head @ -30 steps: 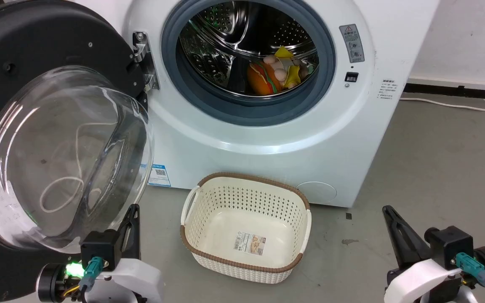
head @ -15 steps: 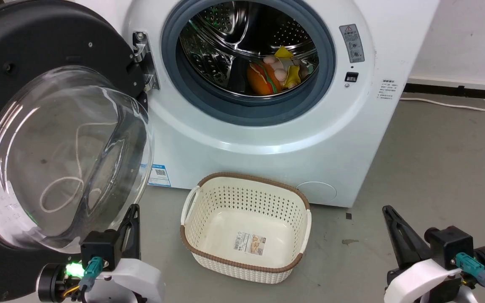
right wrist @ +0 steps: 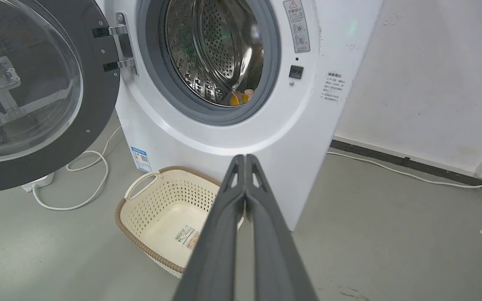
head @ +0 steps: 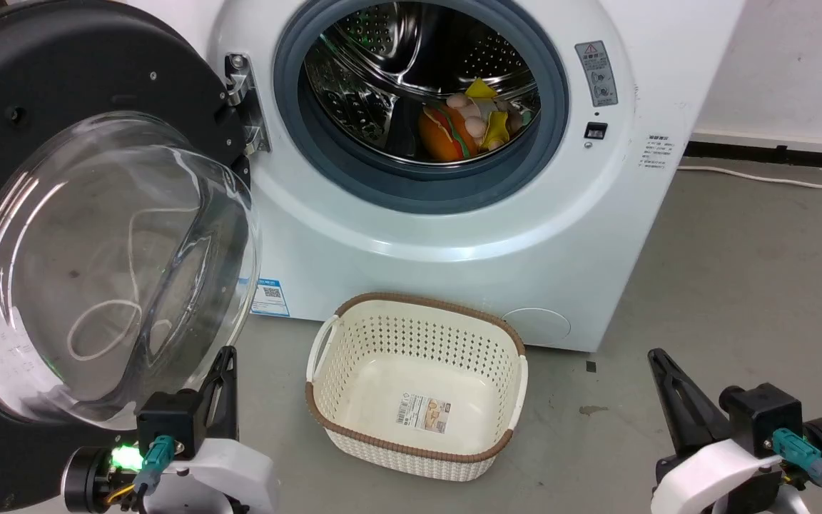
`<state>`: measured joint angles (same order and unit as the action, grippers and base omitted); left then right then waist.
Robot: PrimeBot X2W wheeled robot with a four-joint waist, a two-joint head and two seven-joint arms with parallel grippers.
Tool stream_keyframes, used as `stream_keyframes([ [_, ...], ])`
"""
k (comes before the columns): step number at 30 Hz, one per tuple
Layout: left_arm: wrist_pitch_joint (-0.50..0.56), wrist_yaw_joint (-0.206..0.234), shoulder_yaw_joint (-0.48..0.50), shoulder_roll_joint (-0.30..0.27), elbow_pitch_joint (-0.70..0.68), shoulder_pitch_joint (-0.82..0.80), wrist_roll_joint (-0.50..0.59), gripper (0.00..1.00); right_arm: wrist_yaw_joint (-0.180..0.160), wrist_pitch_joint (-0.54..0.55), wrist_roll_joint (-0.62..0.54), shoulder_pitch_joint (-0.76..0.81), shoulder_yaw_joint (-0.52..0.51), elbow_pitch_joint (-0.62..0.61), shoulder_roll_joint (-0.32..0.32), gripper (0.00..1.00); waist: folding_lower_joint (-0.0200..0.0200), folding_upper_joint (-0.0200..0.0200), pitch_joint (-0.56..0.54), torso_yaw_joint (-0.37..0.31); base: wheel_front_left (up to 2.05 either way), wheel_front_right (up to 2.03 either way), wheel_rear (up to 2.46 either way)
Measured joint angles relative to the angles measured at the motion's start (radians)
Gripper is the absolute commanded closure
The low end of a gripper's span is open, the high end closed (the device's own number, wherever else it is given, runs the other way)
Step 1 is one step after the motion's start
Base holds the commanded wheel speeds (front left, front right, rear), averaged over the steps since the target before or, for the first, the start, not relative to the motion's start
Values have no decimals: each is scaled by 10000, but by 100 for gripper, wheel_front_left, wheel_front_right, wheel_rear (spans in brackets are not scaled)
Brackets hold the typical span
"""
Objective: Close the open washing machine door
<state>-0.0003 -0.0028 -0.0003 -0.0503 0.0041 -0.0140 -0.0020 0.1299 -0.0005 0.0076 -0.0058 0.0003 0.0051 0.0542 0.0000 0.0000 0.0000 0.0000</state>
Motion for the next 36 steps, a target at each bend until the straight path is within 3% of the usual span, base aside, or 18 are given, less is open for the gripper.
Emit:
stream_keyframes([
  [8,0,-2,-4,0,8,-3,0,100,0,0,4,0,-2,6,2,100,0,0,0,0,0,0,0],
  [9,0,-2,-2,0,12,-3,0,0,0,0,4,0,2,6,2,0,0,0,0,0,0,0,0],
  [24,-198,-2,-142,-2,58,-12,0,0,0,-203,163,0,-148,107,2,0,0,0,-9,130,0,0,0],
  [36,-460,2,-244,-27,128,-17,0,0,0,-464,290,1,-59,105,2,0,0,0,-68,713,0,0,0],
])
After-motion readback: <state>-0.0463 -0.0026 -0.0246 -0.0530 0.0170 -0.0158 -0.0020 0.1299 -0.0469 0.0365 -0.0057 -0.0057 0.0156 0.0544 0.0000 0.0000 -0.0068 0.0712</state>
